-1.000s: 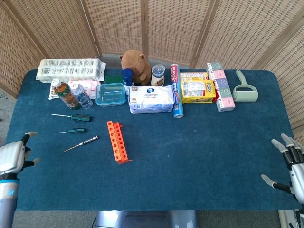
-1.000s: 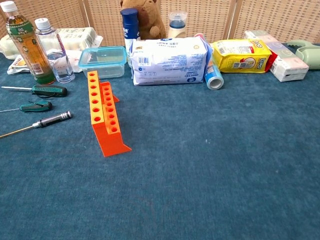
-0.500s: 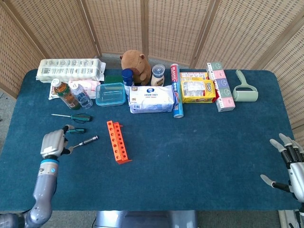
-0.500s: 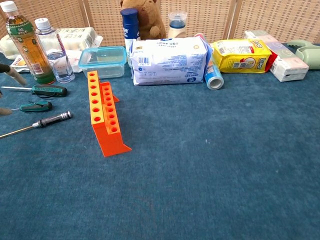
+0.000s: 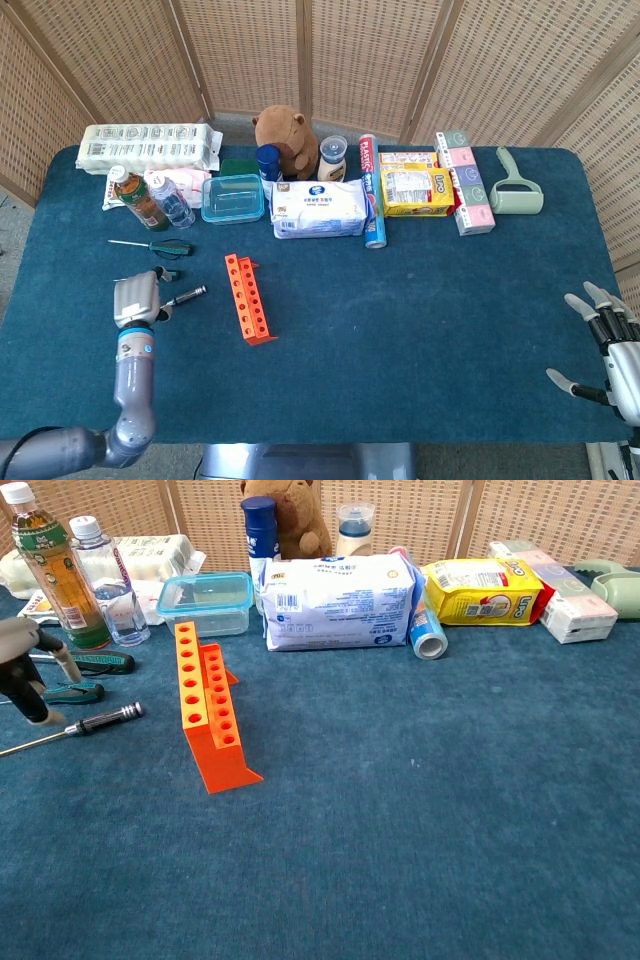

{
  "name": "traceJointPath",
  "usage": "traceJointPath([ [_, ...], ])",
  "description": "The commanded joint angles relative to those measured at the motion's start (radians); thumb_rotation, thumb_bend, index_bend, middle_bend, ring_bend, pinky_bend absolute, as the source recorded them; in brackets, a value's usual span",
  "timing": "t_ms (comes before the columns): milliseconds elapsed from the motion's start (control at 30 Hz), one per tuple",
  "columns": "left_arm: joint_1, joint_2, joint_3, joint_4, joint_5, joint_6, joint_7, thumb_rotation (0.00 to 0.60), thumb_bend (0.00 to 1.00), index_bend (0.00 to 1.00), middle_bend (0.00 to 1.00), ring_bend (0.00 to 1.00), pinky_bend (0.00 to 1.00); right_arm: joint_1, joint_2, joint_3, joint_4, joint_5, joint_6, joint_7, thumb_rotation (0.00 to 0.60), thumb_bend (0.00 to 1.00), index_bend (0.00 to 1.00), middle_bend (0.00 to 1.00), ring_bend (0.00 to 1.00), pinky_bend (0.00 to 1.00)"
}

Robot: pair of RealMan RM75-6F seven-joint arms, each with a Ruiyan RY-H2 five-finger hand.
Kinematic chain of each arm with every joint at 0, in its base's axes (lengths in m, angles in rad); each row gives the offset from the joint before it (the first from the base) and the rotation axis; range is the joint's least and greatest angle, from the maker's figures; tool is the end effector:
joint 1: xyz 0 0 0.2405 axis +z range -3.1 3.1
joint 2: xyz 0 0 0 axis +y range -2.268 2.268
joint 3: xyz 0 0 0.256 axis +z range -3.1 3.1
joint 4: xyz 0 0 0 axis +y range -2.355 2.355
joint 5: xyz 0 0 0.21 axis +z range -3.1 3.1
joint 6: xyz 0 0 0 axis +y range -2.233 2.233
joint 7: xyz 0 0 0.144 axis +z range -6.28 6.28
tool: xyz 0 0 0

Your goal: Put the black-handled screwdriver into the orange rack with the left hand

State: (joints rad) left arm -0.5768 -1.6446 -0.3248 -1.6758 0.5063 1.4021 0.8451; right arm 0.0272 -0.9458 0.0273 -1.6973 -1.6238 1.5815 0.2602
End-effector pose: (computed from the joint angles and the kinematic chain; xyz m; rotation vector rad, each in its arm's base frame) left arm -0.2053 0.3050 0.0038 -1.2673 -1.2074 -0.4996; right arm -0.2941 -0.1574 0.2068 1.3674 -0.9731 1.1050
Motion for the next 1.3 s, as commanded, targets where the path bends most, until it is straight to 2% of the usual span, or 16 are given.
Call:
traceJointPath([
  [33,-0.027,-0.044,0.003,0.049,-0.025,0.008,0.022,0.600,0.20,0.36,1.00,1.00,1.00,0.001,0.003,-0.001,0.001,0.000,-0.002,0.006,0.600,0.03,0.13,0.01,0.00,0.00],
  [400,-0.030,-0.051,0.013,0.072,-0.011,-0.034,-0.017,0.600,0.12,0.35,1.00,1.00,1.00,0.002,0.008,-0.002,0.002,-0.003,-0.004,0.018,0.600,0.03,0.13,0.01,0.00,0.00],
  [567,-0.037,-0.040,0.023,0.059,-0.025,-0.079,-0.014,0.600,0.05,0.15,1.00,1.00,1.00,0.002,0.007,-0.002,0.001,0.001,-0.006,0.012,0.600,0.03,0.13,0.01,0.00,0.00],
  [667,-0.041,-0.033,0.023,0.055,-0.039,-0.097,-0.015,0.600,0.01,0.07,1.00,1.00,1.00,0.000,0.008,0.000,0.001,0.004,-0.003,0.014,0.600,0.03,0.13,0.01,0.00,0.00],
  [833,-0.048,-0.008,0.019,0.033,-0.073,-0.143,-0.016,0.600,0.00,0.06,1.00,1.00,1.00,0.001,0.007,0.000,0.000,0.005,-0.004,0.016,0.600,0.03,0.13,0.01,0.00,0.00],
  [1033,-0.045,0.045,-0.009,-0.014,-0.134,-0.241,-0.073,0.600,0.00,0.06,1.00,1.00,1.00,0.000,0.005,0.001,0.000,0.004,-0.003,0.013,0.600,0.03,0.13,0.01,0.00,0.00],
  [1300,-0.054,0.096,-0.003,-0.042,-0.180,-0.309,-0.112,0.600,0.00,0.07,1.00,1.00,1.00,0.000,0.004,0.000,0.000,0.001,-0.002,0.012,0.600,0.03,0.13,0.01,0.00,0.00],
])
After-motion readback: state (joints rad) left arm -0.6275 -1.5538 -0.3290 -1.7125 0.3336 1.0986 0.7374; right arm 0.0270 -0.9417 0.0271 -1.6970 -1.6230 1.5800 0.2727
